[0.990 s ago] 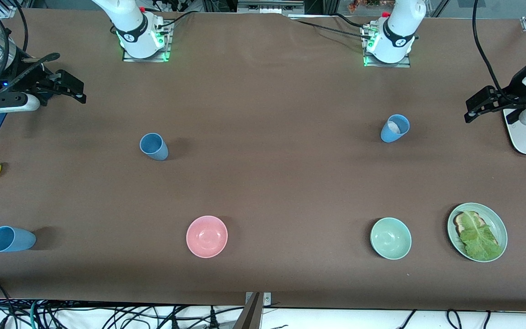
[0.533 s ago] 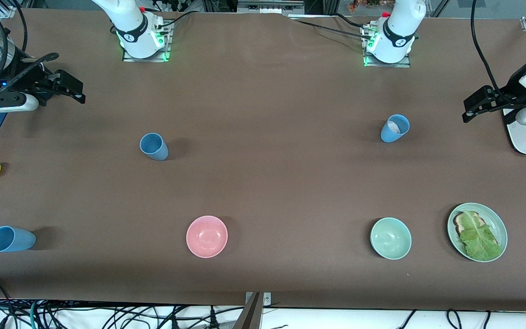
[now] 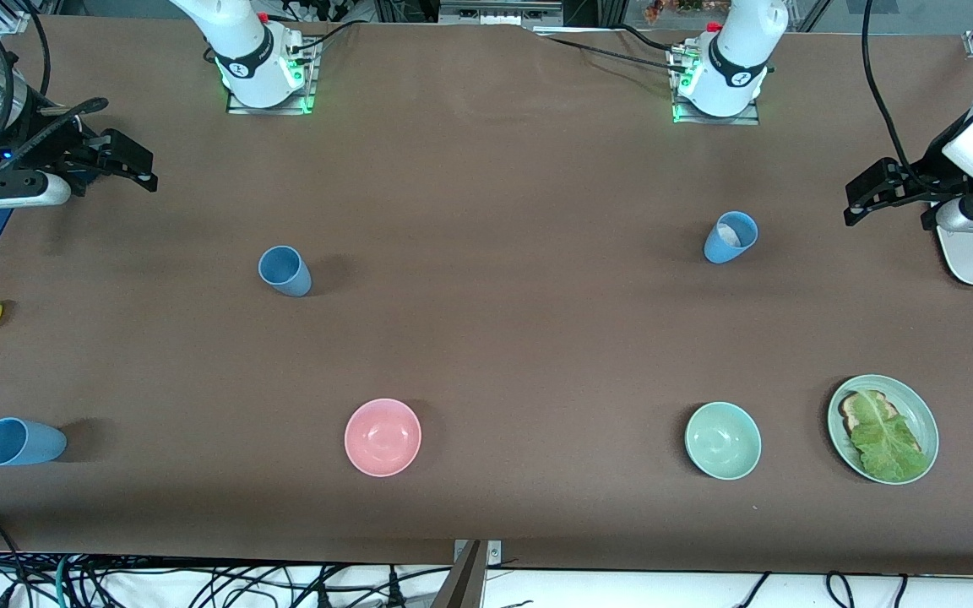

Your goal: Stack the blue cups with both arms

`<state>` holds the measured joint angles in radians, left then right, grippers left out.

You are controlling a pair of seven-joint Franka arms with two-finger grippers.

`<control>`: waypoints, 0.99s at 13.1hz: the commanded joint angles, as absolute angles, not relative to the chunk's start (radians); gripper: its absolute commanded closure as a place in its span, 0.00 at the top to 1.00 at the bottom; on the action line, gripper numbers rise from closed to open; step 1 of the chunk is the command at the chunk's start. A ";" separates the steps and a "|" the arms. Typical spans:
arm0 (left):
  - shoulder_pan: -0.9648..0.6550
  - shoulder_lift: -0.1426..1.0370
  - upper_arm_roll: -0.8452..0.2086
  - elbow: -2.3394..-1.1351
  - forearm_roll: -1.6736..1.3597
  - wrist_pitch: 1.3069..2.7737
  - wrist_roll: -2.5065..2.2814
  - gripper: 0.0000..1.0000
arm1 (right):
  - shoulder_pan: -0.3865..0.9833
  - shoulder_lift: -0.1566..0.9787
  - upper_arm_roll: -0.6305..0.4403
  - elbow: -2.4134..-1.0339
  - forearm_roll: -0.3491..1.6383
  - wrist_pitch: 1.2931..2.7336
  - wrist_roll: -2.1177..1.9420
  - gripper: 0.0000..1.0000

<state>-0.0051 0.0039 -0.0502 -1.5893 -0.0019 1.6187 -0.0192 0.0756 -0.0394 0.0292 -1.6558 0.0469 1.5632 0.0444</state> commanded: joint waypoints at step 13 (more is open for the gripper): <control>-0.003 0.008 -0.044 -1.589 0.002 1.629 -0.021 1.00 | 0.074 -0.052 0.026 -1.654 0.052 1.552 0.031 1.00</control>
<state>-0.0024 0.0089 -0.0476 -1.5907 -0.0019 1.6197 -0.0192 0.0755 -0.0394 0.0291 -1.6558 0.0469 1.5628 0.0444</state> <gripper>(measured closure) 0.000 0.000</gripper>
